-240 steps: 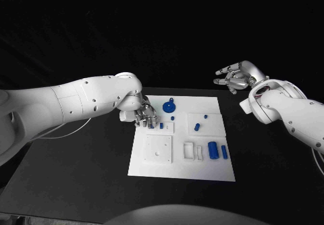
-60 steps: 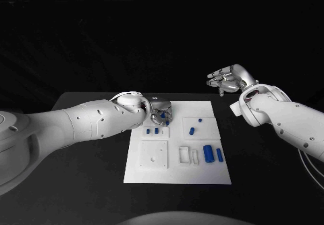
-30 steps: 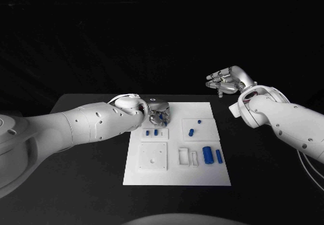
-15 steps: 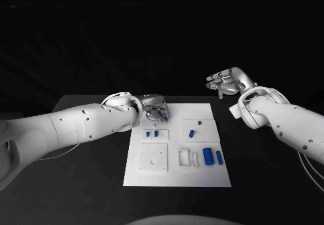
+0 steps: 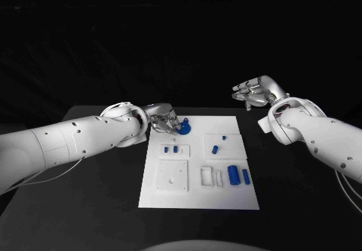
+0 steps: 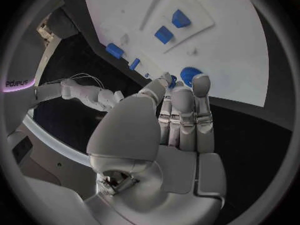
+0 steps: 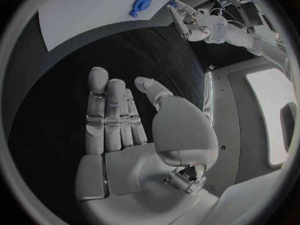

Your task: Assemble the parts on the task board

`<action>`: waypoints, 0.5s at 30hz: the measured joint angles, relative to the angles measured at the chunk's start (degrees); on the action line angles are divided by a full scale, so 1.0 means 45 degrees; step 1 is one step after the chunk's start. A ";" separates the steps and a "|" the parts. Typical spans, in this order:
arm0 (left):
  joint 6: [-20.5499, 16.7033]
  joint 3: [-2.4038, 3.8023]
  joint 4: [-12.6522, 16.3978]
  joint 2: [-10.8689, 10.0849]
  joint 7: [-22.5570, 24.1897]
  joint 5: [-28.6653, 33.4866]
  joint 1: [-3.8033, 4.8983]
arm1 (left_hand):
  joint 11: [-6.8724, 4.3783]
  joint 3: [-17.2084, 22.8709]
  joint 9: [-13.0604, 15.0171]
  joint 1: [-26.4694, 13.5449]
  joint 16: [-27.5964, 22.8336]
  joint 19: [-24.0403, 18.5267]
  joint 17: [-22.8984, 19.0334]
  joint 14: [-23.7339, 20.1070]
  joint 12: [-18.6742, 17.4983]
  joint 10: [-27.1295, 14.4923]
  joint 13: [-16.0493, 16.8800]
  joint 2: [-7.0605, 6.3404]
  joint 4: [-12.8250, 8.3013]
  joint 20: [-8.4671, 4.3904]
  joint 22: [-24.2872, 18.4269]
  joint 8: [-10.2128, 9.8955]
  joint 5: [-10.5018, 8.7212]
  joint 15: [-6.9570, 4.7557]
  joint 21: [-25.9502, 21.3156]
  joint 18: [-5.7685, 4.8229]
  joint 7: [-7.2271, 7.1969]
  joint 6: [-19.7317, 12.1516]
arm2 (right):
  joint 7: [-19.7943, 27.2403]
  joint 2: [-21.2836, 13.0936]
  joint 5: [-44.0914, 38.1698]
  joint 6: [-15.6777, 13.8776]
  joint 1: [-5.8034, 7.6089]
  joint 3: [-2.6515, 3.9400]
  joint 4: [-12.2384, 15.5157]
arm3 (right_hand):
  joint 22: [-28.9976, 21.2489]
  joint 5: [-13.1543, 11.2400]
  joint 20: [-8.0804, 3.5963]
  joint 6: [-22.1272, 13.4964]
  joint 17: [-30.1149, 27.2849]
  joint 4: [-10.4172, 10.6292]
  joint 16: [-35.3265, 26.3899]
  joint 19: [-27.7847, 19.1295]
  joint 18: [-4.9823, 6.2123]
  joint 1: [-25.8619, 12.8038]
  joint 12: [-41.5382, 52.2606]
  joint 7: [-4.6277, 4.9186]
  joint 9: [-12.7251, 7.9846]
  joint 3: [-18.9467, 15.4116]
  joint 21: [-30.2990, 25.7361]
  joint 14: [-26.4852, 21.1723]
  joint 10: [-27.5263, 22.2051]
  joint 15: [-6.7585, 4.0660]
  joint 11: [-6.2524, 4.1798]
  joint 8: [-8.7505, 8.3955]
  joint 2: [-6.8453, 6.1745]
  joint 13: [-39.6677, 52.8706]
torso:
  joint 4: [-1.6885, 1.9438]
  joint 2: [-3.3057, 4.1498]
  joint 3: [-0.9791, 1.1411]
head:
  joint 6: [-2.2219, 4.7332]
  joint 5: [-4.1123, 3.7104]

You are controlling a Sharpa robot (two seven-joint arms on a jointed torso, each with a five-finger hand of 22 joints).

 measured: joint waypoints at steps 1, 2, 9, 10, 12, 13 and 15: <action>-0.0002 0.0000 0.0019 -0.0050 0.0002 0.0003 -0.0007 | 0.0000 0.0000 0.0000 0.0000 0.0000 0.0000 -0.0009 0.0000 0.0000 0.0000 0.0003 0.0000 0.0000 0.0000 0.0000 0.0000 0.0000 0.0000 0.0046 0.0000 0.0000 0.0000 | 0.0000 0.0002 0.0000 0.0000 0.0000 0.0000 -0.0001 | 0.0000 0.0000 0.0000 0.0000 0.0000 0.0000 0.0000 0.0000 0.0000 0.0000 0.0000 0.0000 0.0000 0.0000 0.0000 0.0000 0.0000 0.0000 0.0000 0.0000 0.0000 0.0000 | -0.0001 0.0001 0.0001 | -0.0001 0.0010; -0.0003 0.0000 0.0031 -0.0089 0.0006 0.0002 -0.0013 | 0.0000 0.0019 0.0000 0.0023 0.0000 0.0000 -0.0009 -0.0013 0.0000 0.0000 0.0003 -0.0022 -0.0019 0.0000 0.0000 0.0000 0.0000 0.0013 0.0046 -0.0001 0.0000 0.0000 | 0.0000 0.0004 0.0000 0.0000 0.0000 0.0000 -0.0001 | 0.0000 0.0000 0.0000 0.0000 0.0000 0.0000 0.0000 0.0000 0.0001 0.0000 0.0000 0.0000 0.0000 0.0000 0.0000 0.0000 -0.0001 0.0000 -0.0001 0.0000 0.0000 0.0000 | -0.0002 0.0002 0.0000 | -0.0001 0.0024; -0.0026 -0.0025 0.0062 -0.0398 0.0051 -0.0127 -0.0104 | 0.0001 0.0037 0.0000 0.0052 0.0000 -0.0046 -0.0027 -0.0047 -0.0001 -0.0002 0.0003 -0.0052 -0.0037 0.0047 -0.0002 0.0000 0.0000 0.0047 0.0046 0.0103 0.0000 0.0000 | 0.0000 0.0005 0.0000 0.0000 -0.0002 0.0002 0.0012 | -0.0001 0.0000 0.0000 0.0000 0.0001 0.0000 0.0000 0.0000 0.0002 0.0000 0.0000 -0.0001 0.0000 0.0000 0.0000 0.0000 -0.0018 -0.0001 -0.0018 0.0000 0.0000 0.0000 | -0.0009 0.0009 0.0000 | -0.0026 0.0067; -0.0030 -0.0028 0.0062 -0.0421 0.0057 -0.0150 -0.0123 | 0.0001 0.0037 0.0000 0.0052 0.0000 -0.0047 -0.0027 -0.0047 -0.0001 -0.0002 0.0003 -0.0053 -0.0037 0.0047 -0.0002 0.0000 0.0000 0.0047 0.0046 0.0112 0.0000 0.0000 | 0.0000 0.0005 0.0000 0.0000 -0.0002 0.0004 0.0014 | -0.0001 0.0000 0.0000 0.0000 0.0001 0.0000 0.0000 0.0000 0.0001 0.0000 0.0000 0.0000 0.0000 0.0000 0.0000 0.0000 -0.0019 -0.0001 -0.0019 0.0000 0.0000 0.0000 | -0.0009 0.0009 0.0005 | -0.0029 0.0071; -0.0041 -0.0032 0.0061 -0.0450 0.0070 -0.0203 -0.0170 | 0.0001 0.0036 0.0000 0.0052 0.0000 -0.0046 -0.0027 -0.0047 -0.0001 -0.0002 0.0003 -0.0052 -0.0037 0.0047 -0.0002 0.0000 0.0000 0.0047 0.0046 0.0164 -0.0001 0.0000 | 0.0000 0.0005 0.0000 0.0001 -0.0002 0.0004 0.0015 | -0.0002 -0.0001 0.0000 0.0000 0.0001 0.0000 0.0000 0.0000 0.0001 0.0000 0.0000 0.0000 0.0000 0.0000 0.0001 0.0001 -0.0019 -0.0001 -0.0019 0.0000 0.0000 0.0000 | -0.0009 0.0009 0.0009 | -0.0033 0.0078; -0.0044 -0.0035 0.0058 -0.0452 0.0076 -0.0223 -0.0189 | 0.0001 0.0057 0.0000 0.0052 0.0000 -0.0046 -0.0027 -0.0046 -0.0001 -0.0002 0.0002 -0.0053 -0.0058 0.0047 -0.0003 0.0000 0.0000 0.0047 0.0046 0.0166 0.0000 0.0000 | 0.0000 0.0007 0.0000 0.0001 -0.0002 0.0004 0.0016 | -0.0002 0.0000 0.0001 0.0000 0.0001 0.0000 0.0000 0.0000 0.0002 0.0000 0.0000 0.0000 0.0000 0.0000 0.0001 0.0001 -0.0019 -0.0001 -0.0019 0.0000 0.0000 0.0000 | -0.0009 0.0009 0.0009 | -0.0033 0.0081; -0.0045 -0.0045 0.0044 -0.0449 0.0089 -0.0268 -0.0228 | 0.0001 0.0074 0.0000 0.0052 0.0000 -0.0046 -0.0027 -0.0047 -0.0001 -0.0003 0.0000 -0.0053 -0.0075 0.0047 -0.0003 0.0000 0.0000 0.0047 0.0046 0.0167 0.0000 0.0000 | 0.0000 0.0015 0.0000 0.0001 -0.0002 0.0004 0.0016 | -0.0002 -0.0001 0.0000 0.0000 0.0001 0.0000 0.0000 0.0000 0.0001 0.0000 0.0000 -0.0001 0.0000 0.0000 0.0001 0.0001 -0.0019 -0.0001 -0.0019 0.0000 0.0000 0.0000 | -0.0016 0.0009 0.0009 | -0.0032 0.0089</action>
